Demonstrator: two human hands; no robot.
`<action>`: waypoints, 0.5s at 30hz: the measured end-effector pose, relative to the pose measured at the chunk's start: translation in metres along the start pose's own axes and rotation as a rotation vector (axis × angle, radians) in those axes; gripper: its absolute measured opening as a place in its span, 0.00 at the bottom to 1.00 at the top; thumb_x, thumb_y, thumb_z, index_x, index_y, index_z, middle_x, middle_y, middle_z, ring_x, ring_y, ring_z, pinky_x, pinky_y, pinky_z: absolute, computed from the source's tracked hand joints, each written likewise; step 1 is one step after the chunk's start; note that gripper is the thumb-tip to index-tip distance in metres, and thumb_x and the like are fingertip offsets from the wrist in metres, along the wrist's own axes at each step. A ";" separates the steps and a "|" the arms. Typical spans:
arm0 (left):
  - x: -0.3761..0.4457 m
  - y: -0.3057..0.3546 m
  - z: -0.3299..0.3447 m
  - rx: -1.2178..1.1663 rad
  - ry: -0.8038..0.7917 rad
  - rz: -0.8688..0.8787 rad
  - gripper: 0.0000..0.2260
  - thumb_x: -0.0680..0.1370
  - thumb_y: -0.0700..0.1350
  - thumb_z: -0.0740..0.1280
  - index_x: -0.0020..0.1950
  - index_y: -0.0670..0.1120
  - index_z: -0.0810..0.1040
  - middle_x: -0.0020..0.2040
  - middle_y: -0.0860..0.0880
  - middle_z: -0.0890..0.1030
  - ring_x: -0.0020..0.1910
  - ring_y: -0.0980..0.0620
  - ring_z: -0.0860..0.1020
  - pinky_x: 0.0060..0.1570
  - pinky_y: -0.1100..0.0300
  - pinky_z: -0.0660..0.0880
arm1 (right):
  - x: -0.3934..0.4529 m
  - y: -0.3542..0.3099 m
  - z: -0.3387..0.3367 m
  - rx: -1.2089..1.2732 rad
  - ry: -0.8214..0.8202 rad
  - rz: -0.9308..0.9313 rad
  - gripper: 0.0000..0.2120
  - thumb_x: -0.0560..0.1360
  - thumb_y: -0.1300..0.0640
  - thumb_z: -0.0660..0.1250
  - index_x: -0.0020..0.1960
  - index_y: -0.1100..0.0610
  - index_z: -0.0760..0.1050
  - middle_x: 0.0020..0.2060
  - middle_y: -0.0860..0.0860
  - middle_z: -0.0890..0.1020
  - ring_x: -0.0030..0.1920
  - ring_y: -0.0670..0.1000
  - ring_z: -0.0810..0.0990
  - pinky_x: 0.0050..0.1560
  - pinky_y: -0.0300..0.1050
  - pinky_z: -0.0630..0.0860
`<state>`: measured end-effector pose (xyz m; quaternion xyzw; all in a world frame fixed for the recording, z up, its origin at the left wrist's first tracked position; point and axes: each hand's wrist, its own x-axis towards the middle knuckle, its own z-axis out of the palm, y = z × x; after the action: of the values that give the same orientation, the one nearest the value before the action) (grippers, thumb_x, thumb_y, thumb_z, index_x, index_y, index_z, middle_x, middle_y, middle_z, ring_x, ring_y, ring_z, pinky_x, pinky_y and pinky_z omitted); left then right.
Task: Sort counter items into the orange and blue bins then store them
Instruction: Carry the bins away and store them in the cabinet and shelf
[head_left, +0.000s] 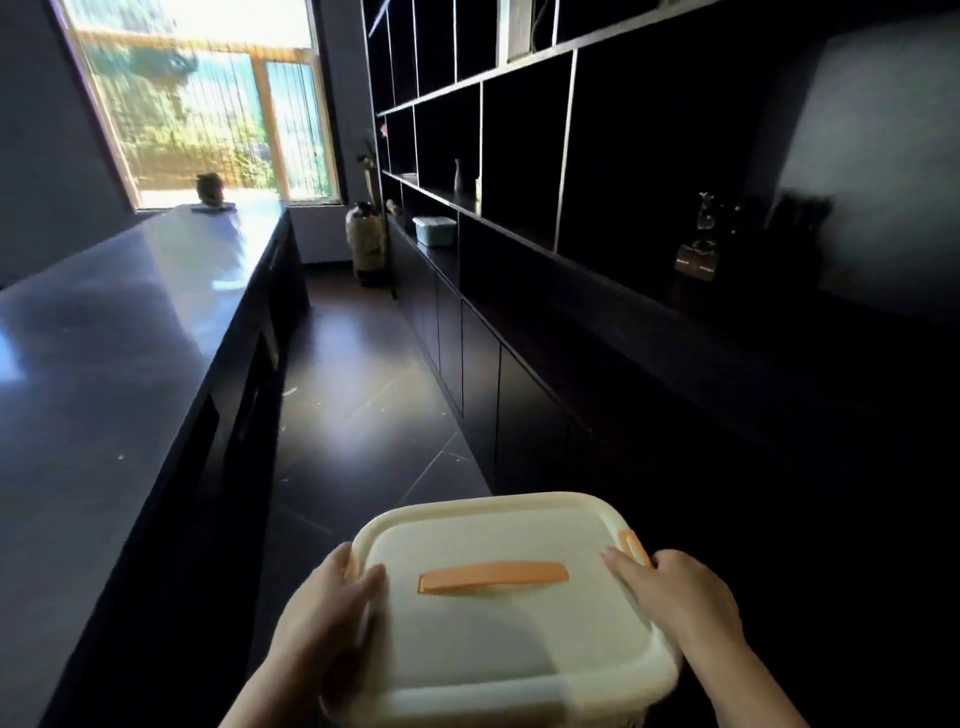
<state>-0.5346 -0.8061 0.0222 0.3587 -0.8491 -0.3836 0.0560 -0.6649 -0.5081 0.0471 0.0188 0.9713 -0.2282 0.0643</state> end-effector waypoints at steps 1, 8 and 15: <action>0.013 0.007 0.001 0.005 0.013 -0.001 0.21 0.76 0.53 0.66 0.67 0.48 0.72 0.60 0.47 0.80 0.57 0.46 0.77 0.57 0.53 0.72 | 0.020 -0.009 0.000 -0.025 -0.011 -0.025 0.26 0.72 0.31 0.58 0.43 0.54 0.76 0.36 0.47 0.79 0.39 0.49 0.79 0.35 0.42 0.71; 0.085 0.028 -0.003 -0.154 0.118 -0.048 0.14 0.74 0.49 0.71 0.58 0.51 0.75 0.47 0.52 0.82 0.52 0.47 0.80 0.56 0.49 0.74 | 0.129 -0.075 0.014 -0.033 -0.064 -0.200 0.30 0.72 0.30 0.59 0.53 0.56 0.75 0.49 0.53 0.81 0.52 0.57 0.79 0.43 0.45 0.70; 0.186 0.016 -0.026 -0.189 0.213 -0.175 0.10 0.72 0.50 0.72 0.52 0.54 0.77 0.41 0.58 0.77 0.49 0.48 0.78 0.52 0.53 0.73 | 0.218 -0.169 0.067 -0.082 -0.168 -0.264 0.32 0.71 0.29 0.58 0.56 0.56 0.74 0.52 0.52 0.81 0.53 0.55 0.79 0.44 0.44 0.70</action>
<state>-0.6708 -0.9365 0.0180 0.4630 -0.7642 -0.4248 0.1458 -0.8839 -0.6879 0.0334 -0.1309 0.9650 -0.1958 0.1152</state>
